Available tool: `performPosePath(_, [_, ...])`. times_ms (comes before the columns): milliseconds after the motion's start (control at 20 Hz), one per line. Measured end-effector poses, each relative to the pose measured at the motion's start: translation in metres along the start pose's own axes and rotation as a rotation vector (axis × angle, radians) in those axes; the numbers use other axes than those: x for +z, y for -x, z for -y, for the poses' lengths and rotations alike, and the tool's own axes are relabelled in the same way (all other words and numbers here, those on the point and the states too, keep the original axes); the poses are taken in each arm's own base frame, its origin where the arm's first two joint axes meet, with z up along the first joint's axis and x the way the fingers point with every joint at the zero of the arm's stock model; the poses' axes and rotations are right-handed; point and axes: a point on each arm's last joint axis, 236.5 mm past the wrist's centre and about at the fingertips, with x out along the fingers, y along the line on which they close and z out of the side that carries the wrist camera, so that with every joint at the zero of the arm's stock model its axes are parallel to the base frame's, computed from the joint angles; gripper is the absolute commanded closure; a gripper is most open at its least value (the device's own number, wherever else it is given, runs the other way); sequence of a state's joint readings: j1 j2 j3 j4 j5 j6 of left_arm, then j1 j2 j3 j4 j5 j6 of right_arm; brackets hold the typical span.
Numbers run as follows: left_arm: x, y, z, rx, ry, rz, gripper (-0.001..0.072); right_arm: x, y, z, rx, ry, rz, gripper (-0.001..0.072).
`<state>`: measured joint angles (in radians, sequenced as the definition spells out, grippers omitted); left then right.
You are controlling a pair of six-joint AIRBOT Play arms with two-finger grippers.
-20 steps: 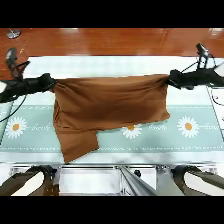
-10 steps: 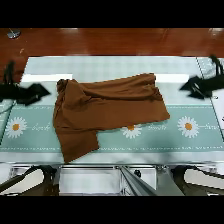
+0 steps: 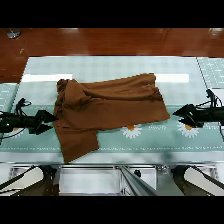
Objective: Fold the shirts.
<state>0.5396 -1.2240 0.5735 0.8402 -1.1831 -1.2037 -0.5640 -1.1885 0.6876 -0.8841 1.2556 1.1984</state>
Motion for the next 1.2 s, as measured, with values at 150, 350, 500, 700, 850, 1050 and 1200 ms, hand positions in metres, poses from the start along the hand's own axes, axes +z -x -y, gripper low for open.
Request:
performPosePath(150, [-0.009, -0.019, 0.01, -0.029, -0.007, -0.016, 0.0233, -0.002, -0.004, -0.001, 0.021, -0.015, 0.013, 0.0089])
performPosePath(350, [-0.008, -0.036, 0.016, -0.015, -0.087, -0.008, 0.0685, 0.001, -0.005, 0.003, 0.012, -0.059, 0.032, 0.0089])
performPosePath(500, [-0.01, -0.038, 0.025, -0.037, -0.123, -0.017, 0.0685, 0.002, -0.015, 0.004, -0.003, -0.082, 0.026, 0.0089])
performPosePath(700, [-0.01, -0.038, 0.032, -0.056, -0.137, -0.019, 0.0685, 0.01, -0.041, -0.006, -0.018, -0.078, -0.006, 0.0089])
performPosePath(850, [-0.01, -0.038, 0.034, -0.063, -0.14, -0.02, 0.0685, 0.012, -0.062, -0.023, -0.017, -0.058, -0.061, 0.0182])
performPosePath(1050, [0.002, -0.03, 0.054, -0.116, -0.141, 0.017, 0.0685, 0.022, -0.08, -0.045, -0.033, 0.002, -0.09, 0.0691])
performPosePath(1200, [0.028, -0.003, 0.096, -0.203, -0.196, 0.096, 0.0685, 0.044, -0.068, -0.08, -0.006, 0.102, -0.075, 0.0692])
